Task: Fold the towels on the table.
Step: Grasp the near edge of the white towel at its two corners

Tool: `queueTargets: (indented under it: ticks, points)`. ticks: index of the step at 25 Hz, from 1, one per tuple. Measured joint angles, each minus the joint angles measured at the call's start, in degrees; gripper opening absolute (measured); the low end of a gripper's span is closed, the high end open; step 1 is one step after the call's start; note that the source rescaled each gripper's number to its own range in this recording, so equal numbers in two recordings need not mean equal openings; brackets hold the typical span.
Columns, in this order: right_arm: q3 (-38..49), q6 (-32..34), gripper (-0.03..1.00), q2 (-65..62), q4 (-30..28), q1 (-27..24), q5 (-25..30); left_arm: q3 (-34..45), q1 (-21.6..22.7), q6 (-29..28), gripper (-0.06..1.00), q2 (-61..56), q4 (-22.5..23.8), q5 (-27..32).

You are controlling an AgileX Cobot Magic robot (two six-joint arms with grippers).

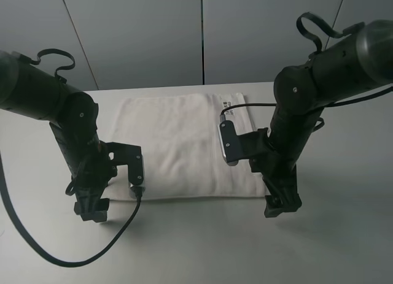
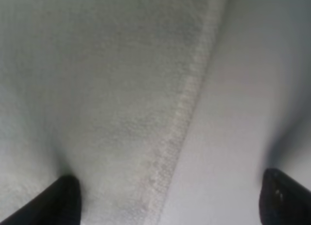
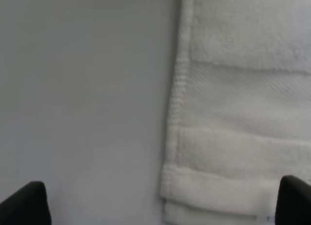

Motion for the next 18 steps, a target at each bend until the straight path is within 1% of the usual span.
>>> queueTargets:
  ticks: [7,16,17,18]
  points:
    - [0.0,-0.13,1.0,3.67,-2.91,0.46,-0.27,0.0,0.0,0.0,0.98,0.0,-0.19,0.0]
    - [-0.23,1.7,1.0,4.79,-3.65,0.8,-0.69,0.0,0.0,0.0,0.98,0.1,-0.19,0.0]
    - [-0.33,2.0,0.98,4.78,-3.65,0.8,-0.69,0.0,0.0,0.0,0.98,0.1,-0.19,-0.11]
    - [-0.31,2.12,0.94,4.78,-3.65,0.8,-0.86,0.0,0.0,0.0,0.98,0.2,-0.19,-0.11]
